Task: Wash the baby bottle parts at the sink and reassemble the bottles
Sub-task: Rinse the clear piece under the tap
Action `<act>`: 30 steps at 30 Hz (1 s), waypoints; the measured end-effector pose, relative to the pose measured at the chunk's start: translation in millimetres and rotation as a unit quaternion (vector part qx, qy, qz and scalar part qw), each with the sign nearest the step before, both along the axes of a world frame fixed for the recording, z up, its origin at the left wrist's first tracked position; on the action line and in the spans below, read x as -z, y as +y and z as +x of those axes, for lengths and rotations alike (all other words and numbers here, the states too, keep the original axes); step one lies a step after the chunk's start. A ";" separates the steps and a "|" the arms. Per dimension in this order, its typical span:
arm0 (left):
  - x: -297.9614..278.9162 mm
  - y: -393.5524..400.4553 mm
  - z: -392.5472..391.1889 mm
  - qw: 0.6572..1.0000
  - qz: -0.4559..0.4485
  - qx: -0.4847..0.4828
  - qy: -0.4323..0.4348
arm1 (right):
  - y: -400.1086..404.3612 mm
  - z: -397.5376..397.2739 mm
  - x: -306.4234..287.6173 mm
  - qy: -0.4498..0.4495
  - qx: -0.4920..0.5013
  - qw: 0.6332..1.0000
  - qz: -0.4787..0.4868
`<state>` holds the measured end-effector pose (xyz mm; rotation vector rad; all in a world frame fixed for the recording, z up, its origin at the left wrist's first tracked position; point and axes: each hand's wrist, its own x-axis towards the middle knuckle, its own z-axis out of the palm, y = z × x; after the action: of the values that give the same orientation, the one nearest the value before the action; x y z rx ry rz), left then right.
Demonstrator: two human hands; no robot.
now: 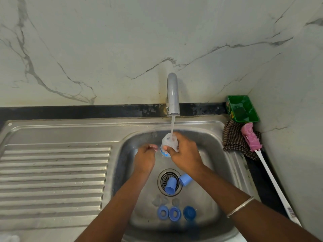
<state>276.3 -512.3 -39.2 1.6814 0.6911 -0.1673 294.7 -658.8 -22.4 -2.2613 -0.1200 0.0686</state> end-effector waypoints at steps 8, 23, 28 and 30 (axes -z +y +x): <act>-2.1 -7.5 -3.7 0.971 -0.008 0.214 -0.105 | -2.1 3.1 -1.5 0.043 0.016 0.998 0.045; -32.6 -15.4 29.2 0.847 0.386 0.365 -0.016 | 0.3 112.0 -50.8 0.024 -0.049 0.995 -0.088; -36.6 -16.2 40.2 0.816 0.445 0.368 0.027 | 23.3 120.5 -51.8 0.046 -0.049 0.992 -0.105; -37.3 -18.5 43.6 0.812 0.465 0.352 0.029 | 23.3 119.3 -50.4 0.033 -0.030 0.994 -0.101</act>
<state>319.9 -530.8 -1.8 2.8567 0.1107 -0.4556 414.1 -635.5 27.9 -2.4549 -0.1511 0.1958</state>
